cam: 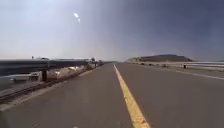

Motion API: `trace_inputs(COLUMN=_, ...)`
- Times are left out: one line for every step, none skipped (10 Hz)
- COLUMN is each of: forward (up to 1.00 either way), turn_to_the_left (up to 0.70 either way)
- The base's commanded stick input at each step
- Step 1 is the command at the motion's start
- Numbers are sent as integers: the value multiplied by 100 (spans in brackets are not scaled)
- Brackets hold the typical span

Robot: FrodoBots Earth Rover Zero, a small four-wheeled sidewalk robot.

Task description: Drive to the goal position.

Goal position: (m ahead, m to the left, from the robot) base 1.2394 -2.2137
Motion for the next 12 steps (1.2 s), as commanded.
trace_inputs(forward=50, turn_to_the_left=0)
trace_inputs(forward=50, turn_to_the_left=0)
trace_inputs(forward=50, turn_to_the_left=0)
trace_inputs(forward=50, turn_to_the_left=0)
trace_inputs(forward=50, turn_to_the_left=0)
trace_inputs(forward=50, turn_to_the_left=0)
trace_inputs(forward=50, turn_to_the_left=0)
trace_inputs(forward=50, turn_to_the_left=0)
trace_inputs(forward=50, turn_to_the_left=0)
trace_inputs(forward=50, turn_to_the_left=0)
trace_inputs(forward=50, turn_to_the_left=0)
trace_inputs(forward=50, turn_to_the_left=0)
